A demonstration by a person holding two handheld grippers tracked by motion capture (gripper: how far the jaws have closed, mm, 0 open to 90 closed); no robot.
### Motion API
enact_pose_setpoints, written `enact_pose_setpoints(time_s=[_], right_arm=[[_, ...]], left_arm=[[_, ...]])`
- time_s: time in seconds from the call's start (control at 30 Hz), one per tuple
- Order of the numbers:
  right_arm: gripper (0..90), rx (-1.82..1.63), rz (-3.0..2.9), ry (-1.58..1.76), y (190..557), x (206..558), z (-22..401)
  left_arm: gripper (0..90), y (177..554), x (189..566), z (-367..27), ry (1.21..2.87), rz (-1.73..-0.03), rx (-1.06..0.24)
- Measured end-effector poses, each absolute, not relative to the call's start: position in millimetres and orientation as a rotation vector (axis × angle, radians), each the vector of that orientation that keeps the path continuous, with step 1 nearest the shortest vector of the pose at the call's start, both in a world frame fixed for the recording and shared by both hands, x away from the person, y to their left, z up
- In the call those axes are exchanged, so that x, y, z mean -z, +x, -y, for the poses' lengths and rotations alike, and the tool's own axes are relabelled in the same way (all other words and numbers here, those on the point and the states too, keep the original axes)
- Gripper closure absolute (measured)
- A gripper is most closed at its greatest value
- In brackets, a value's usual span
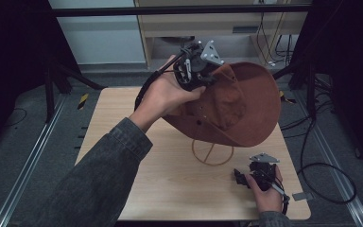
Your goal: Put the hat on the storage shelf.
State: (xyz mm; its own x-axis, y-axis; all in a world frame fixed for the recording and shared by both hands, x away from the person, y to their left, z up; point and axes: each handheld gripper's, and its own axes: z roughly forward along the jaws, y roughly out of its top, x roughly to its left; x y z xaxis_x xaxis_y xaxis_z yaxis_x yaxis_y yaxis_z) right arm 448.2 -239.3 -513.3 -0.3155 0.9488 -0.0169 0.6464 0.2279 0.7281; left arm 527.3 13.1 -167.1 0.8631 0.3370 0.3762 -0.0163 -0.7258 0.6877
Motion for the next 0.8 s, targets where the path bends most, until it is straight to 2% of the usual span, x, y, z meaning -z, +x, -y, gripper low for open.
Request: enact_pose_setpoints(time_s=[0.8], right_arm=[[0.4, -0.872, -2.039, 1.486, 447, 513, 238]], left_arm=[[88.3, 536, 177, 7, 2.319, -0.222, -0.603]])
